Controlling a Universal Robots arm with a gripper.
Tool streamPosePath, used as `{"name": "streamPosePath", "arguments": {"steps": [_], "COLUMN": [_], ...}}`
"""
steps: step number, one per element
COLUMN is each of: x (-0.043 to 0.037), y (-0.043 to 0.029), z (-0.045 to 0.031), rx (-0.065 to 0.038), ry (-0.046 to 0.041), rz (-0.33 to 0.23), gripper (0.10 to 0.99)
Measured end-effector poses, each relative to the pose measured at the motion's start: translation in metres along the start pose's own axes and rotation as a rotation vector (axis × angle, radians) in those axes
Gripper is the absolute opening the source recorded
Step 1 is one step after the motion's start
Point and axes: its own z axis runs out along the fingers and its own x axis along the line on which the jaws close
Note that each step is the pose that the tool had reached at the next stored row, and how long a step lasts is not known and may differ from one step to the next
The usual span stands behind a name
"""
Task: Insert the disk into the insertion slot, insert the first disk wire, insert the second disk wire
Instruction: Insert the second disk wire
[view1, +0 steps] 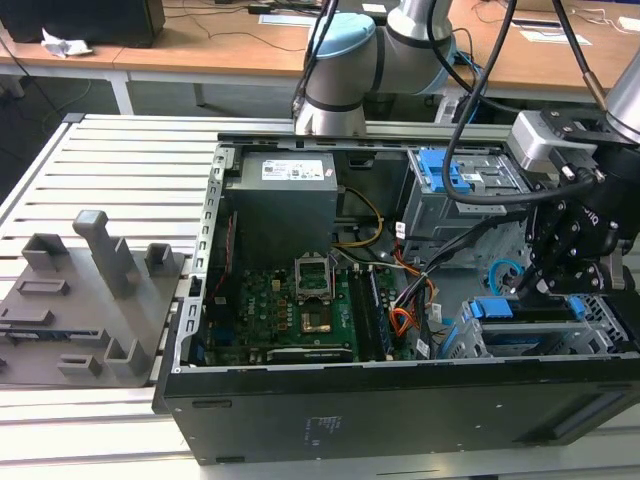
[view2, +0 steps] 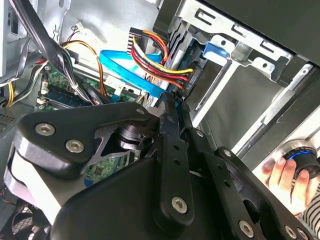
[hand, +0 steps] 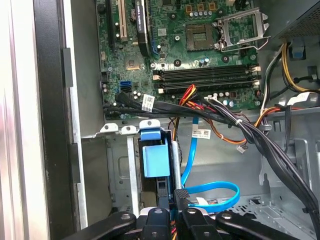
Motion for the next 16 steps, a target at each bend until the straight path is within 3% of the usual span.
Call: {"name": "streamPosePath", "arguments": {"steps": [9,16], "x": [-0.0001,0.0006], "y": [-0.0006,-0.0004], "z": [0.0035,-0.0019], "rx": [0.000,0.000], "ry": [0.0000,-0.0002], "rz": [0.000,0.000], "gripper": [0.165,0.165]}}
